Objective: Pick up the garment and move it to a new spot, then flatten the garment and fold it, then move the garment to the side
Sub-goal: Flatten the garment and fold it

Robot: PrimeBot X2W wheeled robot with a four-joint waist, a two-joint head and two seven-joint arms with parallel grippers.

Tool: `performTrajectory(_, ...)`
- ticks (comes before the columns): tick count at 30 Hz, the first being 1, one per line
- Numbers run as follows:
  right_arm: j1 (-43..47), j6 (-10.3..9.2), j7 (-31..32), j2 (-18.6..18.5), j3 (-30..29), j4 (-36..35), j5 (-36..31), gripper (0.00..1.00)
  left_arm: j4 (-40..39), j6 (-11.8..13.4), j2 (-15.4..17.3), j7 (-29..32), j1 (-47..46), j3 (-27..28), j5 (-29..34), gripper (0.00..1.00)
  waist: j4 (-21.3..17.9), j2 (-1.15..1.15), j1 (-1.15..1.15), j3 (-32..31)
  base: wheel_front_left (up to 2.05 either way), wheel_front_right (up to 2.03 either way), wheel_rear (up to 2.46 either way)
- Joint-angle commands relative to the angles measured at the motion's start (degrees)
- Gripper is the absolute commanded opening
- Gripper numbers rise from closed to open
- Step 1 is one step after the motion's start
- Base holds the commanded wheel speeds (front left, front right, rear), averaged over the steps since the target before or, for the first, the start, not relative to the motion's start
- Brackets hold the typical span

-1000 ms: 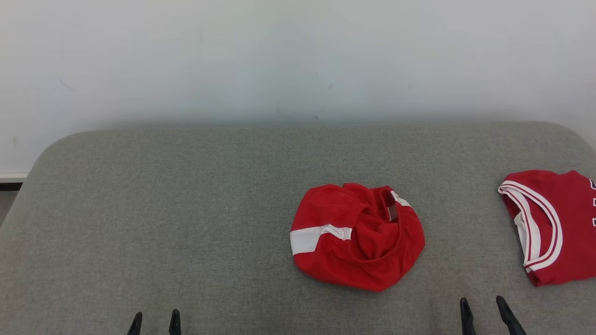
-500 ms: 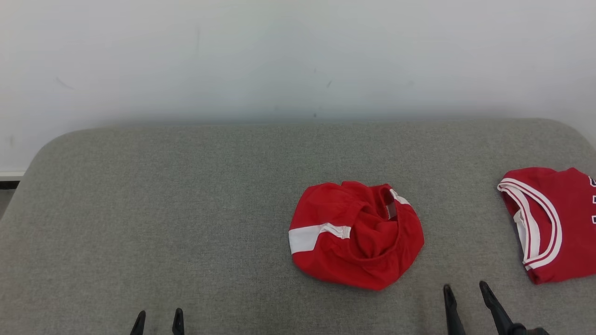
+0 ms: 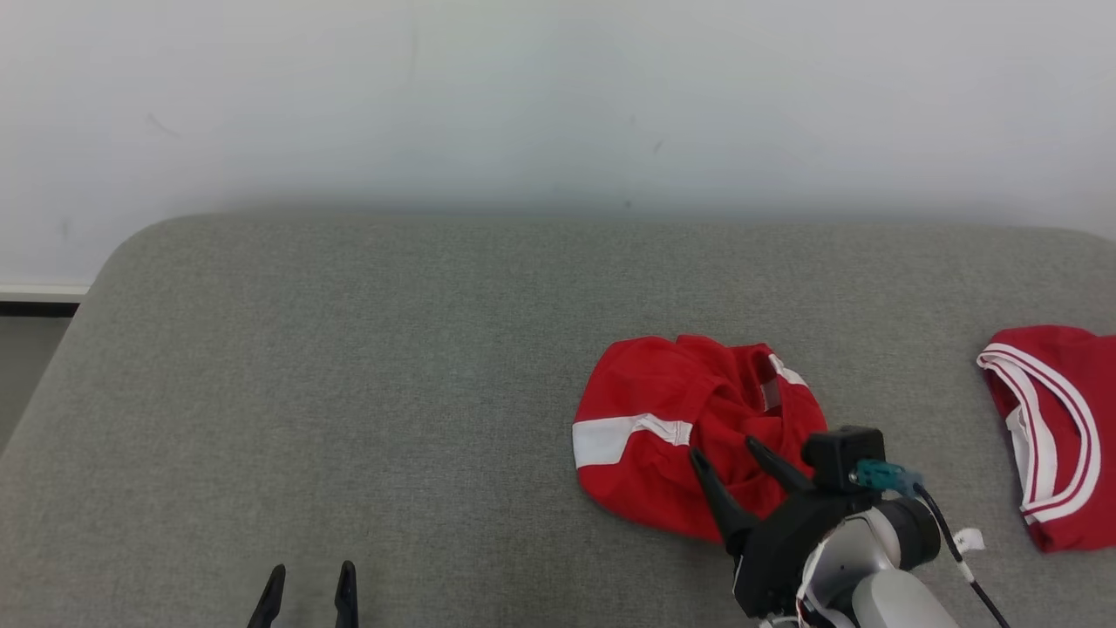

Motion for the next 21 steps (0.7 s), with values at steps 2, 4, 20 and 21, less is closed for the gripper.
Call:
performTrajectory(2, -3.23, -0.15, 3.76, 0.77, -0.17, 2.94, 1.77, 1.00, -0.38, -0.07, -0.08, -0.15, -0.84, -0.21, -0.56, 1.00, 1.71, -0.01, -0.01, 0.68, 0.00, 0.00, 0.00)
performTrajectory(4, -5.61, -0.15, 6.29, 1.31, -0.08, 5.36, 3.06, 1.00, -0.34, -0.07, -0.09, -0.15, -1.09, -0.27, -0.78, 1.00, 2.42, -0.01, -0.01, 1.05, 0.00, 0.00, 0.00)
performTrajectory(20, -13.73, -0.14, 10.76, 2.09, 1.66, 13.38, 5.91, 0.00, -0.04, -0.07, -0.08, -0.15, -2.31, -1.64, -1.64, 1.00, 5.50, -0.01, -0.01, 3.10, 0.00, 0.00, 0.00)
performTrajectory(21, -13.58, -0.14, 10.44, 2.09, 1.82, 13.34, 5.91, 0.00, -0.01, -0.07, -0.09, -0.15, -2.22, -1.67, -1.63, 1.00, 5.53, -0.01, -0.01, 2.96, 0.00, 0.00, 0.00)
